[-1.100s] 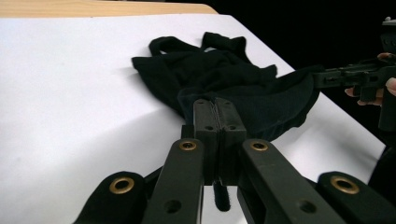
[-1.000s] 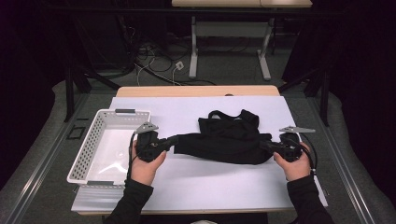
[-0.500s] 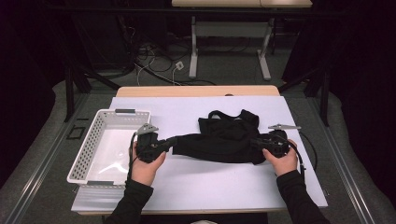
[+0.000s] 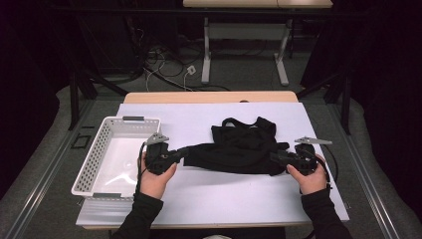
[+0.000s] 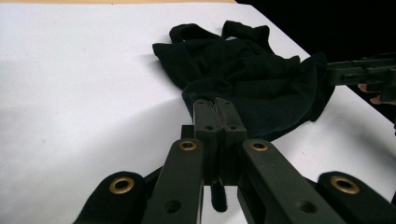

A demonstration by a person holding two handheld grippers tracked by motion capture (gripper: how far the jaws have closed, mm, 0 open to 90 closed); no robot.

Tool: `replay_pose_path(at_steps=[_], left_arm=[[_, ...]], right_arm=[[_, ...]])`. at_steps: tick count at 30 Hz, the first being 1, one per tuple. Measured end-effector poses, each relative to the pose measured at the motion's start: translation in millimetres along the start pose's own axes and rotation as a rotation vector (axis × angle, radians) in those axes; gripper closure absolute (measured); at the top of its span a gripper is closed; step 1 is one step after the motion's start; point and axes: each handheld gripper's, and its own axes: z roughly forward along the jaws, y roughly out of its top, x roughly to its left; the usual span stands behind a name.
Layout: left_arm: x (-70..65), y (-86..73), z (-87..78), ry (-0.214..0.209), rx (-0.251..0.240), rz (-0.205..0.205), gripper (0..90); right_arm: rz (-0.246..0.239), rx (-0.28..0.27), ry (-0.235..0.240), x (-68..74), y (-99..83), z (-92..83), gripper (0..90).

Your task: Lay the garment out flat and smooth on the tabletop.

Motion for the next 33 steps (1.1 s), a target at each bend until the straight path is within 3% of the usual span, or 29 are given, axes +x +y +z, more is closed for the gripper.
replay_pose_path(at_steps=[6, 15, 24, 33], left_arm=[[0.3, -1.4, 0.2, -0.001, 0.000, 0.001, 89.6], [1.7, -3.2, -0.4, -0.001, 0.004, -0.004, 89.6], [1.4, -4.0, -0.2, -0.001, 0.003, -0.004, 89.6], [1.9, -5.4, -1.2, 0.001, 0.005, -0.005, 89.6]], right_arm=[[-0.015, 0.010, -0.036, -4.8, -9.1, -6.5, 57.0], [-0.030, 0.070, -0.066, -7.7, -24.5, -3.8, 59.0], [-0.039, 0.116, -0.066, -3.5, -25.5, 3.7, 77.6], [-0.019, 0.121, -0.046, 1.8, -23.1, -1.3, 85.4]])
